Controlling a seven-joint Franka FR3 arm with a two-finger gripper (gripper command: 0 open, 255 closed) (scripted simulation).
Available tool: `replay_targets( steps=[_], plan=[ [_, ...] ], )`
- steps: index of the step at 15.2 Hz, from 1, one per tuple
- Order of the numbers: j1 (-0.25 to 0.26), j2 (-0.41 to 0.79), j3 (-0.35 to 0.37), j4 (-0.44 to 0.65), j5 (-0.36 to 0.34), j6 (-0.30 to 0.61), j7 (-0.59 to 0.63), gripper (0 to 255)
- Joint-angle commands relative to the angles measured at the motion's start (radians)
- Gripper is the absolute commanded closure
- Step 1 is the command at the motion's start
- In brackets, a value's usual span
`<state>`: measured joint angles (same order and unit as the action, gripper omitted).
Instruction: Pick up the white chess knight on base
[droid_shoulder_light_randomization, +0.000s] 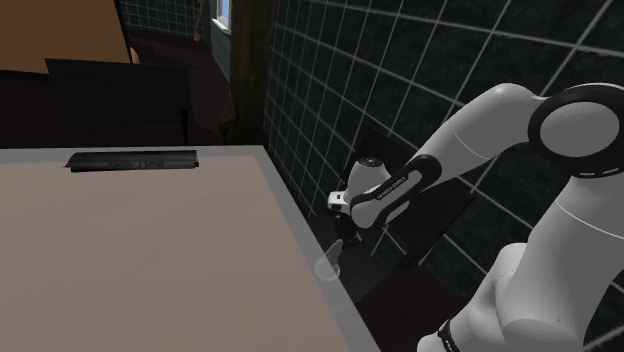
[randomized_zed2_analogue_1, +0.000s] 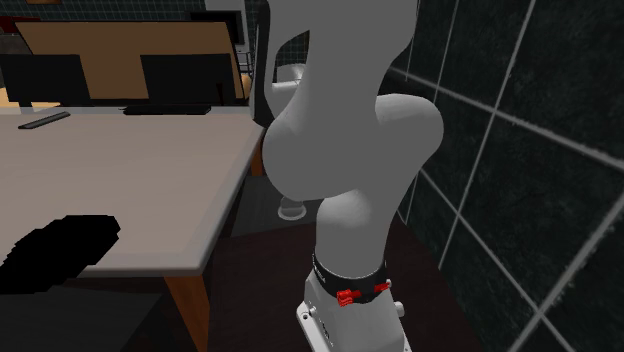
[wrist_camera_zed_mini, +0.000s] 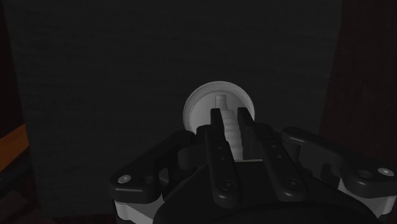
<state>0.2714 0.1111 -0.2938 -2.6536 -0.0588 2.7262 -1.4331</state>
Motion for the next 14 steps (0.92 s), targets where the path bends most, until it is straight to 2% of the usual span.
replay_targets(
  steps=[1,14],
  plan=[
    [0.002,-0.001,0.001,0.001,-0.002,-0.004,0.002,255],
    [0.002,-0.207,-0.010,0.012,-0.086,-0.215,0.055,255]
  ],
)
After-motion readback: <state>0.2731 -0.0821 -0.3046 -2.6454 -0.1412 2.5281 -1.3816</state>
